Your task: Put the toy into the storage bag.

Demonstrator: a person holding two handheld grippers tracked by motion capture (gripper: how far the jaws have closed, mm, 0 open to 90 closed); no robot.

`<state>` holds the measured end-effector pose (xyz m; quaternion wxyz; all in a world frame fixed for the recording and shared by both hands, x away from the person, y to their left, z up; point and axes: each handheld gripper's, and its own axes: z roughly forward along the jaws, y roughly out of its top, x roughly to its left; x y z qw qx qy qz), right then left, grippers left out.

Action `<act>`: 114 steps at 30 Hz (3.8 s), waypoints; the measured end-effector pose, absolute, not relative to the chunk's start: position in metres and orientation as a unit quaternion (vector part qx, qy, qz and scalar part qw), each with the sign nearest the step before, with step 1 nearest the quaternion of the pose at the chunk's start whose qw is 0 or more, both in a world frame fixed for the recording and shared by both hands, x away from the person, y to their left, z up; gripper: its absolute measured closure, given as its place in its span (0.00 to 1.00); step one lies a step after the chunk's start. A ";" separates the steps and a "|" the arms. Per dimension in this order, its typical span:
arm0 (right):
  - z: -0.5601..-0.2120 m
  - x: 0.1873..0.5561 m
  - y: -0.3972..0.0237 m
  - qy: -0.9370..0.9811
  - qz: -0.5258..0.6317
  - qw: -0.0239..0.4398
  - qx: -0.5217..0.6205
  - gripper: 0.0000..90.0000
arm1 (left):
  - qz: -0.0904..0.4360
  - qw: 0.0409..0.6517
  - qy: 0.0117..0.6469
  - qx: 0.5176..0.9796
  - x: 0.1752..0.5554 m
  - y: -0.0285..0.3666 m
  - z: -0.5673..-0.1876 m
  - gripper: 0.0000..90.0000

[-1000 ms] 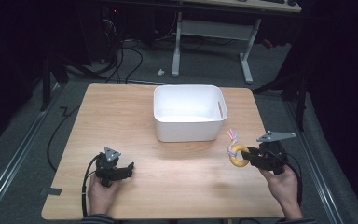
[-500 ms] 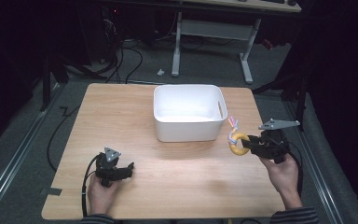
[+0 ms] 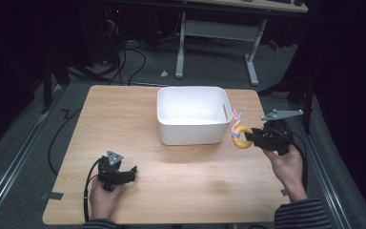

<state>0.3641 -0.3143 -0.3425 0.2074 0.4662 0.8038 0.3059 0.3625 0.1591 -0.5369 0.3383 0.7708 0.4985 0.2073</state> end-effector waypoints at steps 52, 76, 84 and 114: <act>-0.327 0.471 -0.229 0.814 0.318 0.176 0.452 0.76 | 0.209 0.338 0.499 0.770 0.363 0.159 -0.537 0.17; -0.336 0.509 -0.197 0.827 0.254 0.191 0.463 0.76 | 0.210 0.338 0.500 0.769 0.363 0.159 -0.537 0.17; -0.347 0.518 -0.193 0.828 0.235 0.180 0.476 0.76 | 0.209 0.338 0.500 0.769 0.363 0.158 -0.537 0.17; -0.383 0.520 -0.193 0.847 0.191 0.124 0.480 0.76 | 0.209 0.338 0.500 0.769 0.363 0.159 -0.537 0.17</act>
